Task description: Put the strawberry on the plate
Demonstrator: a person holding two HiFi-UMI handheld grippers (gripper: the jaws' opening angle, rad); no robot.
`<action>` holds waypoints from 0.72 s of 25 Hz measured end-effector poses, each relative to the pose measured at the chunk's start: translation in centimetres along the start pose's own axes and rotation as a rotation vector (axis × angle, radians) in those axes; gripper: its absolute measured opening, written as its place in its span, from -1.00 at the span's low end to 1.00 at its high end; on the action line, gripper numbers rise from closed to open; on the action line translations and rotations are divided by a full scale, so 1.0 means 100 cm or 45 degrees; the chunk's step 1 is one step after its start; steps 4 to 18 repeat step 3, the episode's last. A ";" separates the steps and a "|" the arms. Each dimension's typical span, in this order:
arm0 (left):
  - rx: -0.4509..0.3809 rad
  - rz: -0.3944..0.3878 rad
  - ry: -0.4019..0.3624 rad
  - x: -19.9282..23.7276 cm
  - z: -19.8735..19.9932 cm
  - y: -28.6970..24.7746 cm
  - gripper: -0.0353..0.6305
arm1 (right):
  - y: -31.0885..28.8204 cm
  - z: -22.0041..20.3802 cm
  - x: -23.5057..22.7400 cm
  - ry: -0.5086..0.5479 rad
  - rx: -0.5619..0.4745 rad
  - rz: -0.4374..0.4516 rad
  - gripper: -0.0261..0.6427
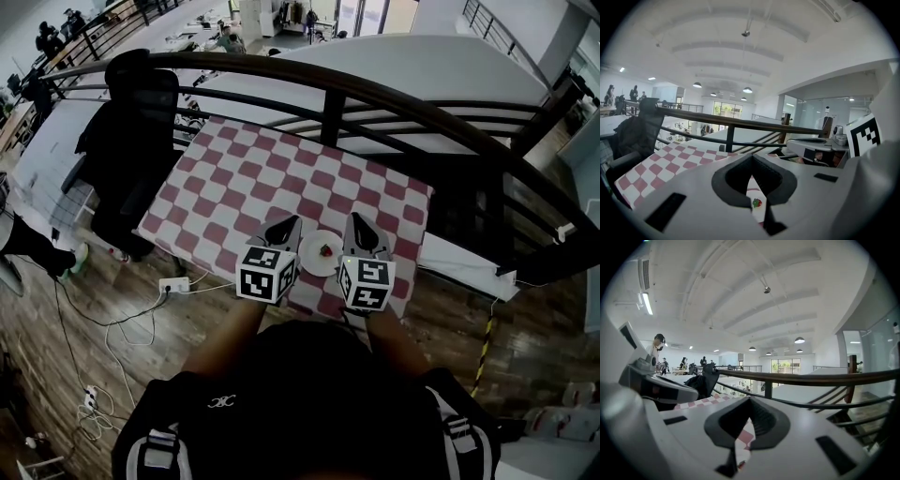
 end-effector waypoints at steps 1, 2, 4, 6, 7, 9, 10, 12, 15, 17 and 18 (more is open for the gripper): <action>0.000 0.000 0.004 0.000 0.000 -0.001 -0.90 | -0.001 0.000 0.000 0.003 -0.003 0.002 -0.88; 0.000 0.001 0.008 0.001 0.000 -0.001 -0.90 | -0.001 0.000 0.001 0.007 -0.007 0.006 -0.88; -0.001 0.002 0.012 0.002 0.000 -0.001 -0.90 | -0.002 0.000 0.001 0.011 -0.012 0.010 -0.88; -0.001 0.002 0.012 0.002 0.000 -0.001 -0.90 | -0.002 0.000 0.001 0.011 -0.012 0.010 -0.88; -0.001 0.002 0.012 0.002 0.000 -0.001 -0.90 | -0.002 0.000 0.001 0.011 -0.012 0.010 -0.88; -0.001 0.002 0.012 0.002 0.000 -0.001 -0.90 | -0.002 0.000 0.001 0.011 -0.012 0.010 -0.88; -0.001 0.002 0.012 0.002 0.000 -0.001 -0.90 | -0.002 0.000 0.001 0.011 -0.012 0.010 -0.88; -0.001 0.002 0.012 0.002 0.000 -0.001 -0.90 | -0.002 0.000 0.001 0.011 -0.012 0.010 -0.88; -0.001 0.002 0.012 0.002 0.000 -0.001 -0.90 | -0.002 0.000 0.001 0.011 -0.012 0.010 -0.88; -0.001 0.002 0.012 0.002 0.000 -0.001 -0.90 | -0.002 0.000 0.001 0.011 -0.012 0.010 -0.88; -0.001 0.002 0.012 0.002 0.000 -0.001 -0.90 | -0.002 0.000 0.001 0.011 -0.012 0.010 -0.88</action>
Point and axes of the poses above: the fingertips, and each gripper's own axes: y backward along the fingers, x to its left, z out of its top, the point moved 6 cm from there along y, backward along the fingers, and after that the axes turned 1 degree about x, right-handed, at the moved point
